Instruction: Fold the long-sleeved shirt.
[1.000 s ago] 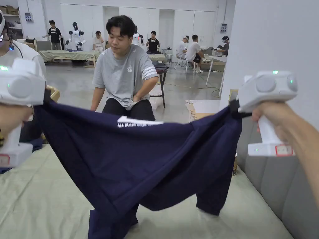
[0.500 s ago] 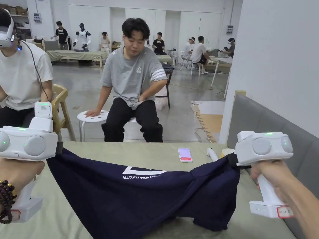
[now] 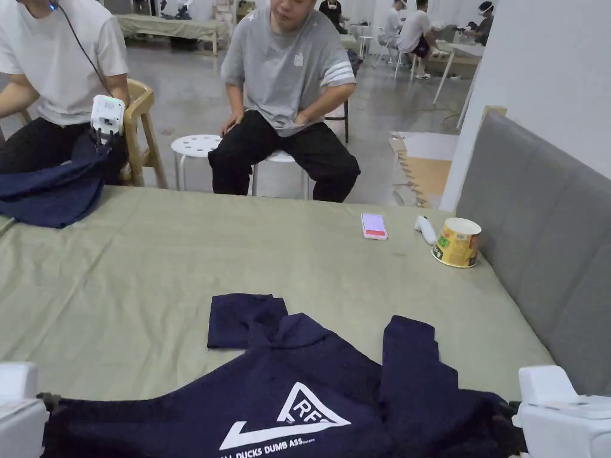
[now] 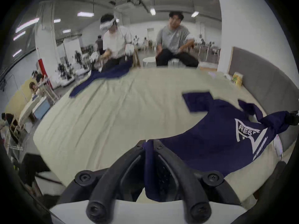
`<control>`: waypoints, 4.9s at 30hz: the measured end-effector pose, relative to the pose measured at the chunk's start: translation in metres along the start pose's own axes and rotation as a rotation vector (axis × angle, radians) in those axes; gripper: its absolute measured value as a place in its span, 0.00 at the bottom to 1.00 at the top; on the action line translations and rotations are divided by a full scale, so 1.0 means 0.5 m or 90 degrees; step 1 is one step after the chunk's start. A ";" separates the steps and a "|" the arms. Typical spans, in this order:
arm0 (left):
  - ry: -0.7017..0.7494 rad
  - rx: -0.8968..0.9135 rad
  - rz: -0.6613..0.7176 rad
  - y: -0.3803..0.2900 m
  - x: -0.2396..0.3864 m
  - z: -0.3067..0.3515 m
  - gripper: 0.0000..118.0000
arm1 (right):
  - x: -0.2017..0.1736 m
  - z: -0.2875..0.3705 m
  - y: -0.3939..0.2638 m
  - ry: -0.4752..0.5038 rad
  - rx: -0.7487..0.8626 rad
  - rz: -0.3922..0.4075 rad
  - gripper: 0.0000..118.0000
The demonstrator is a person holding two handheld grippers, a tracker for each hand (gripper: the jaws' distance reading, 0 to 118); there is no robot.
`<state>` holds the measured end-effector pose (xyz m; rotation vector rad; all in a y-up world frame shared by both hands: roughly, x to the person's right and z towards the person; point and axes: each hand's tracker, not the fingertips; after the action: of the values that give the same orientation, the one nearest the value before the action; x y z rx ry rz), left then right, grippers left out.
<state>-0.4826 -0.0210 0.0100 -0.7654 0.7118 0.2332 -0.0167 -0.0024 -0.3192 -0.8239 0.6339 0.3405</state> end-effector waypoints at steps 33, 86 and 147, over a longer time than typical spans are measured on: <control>0.018 -0.077 0.130 -0.077 -0.068 0.027 0.79 | -0.088 -0.002 0.003 0.077 -0.035 0.079 0.00; -0.083 -0.121 0.184 -0.083 0.006 0.022 0.07 | -0.377 -0.658 0.424 0.125 -0.319 0.366 0.57; 0.018 0.523 -0.005 1.268 0.258 0.278 0.07 | 0.089 0.392 1.234 -0.178 0.522 -0.062 0.06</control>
<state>-0.5946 0.5191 -0.3557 0.0120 0.7481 -0.0858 -0.2229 0.5449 -0.6002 -0.0164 0.4095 0.0799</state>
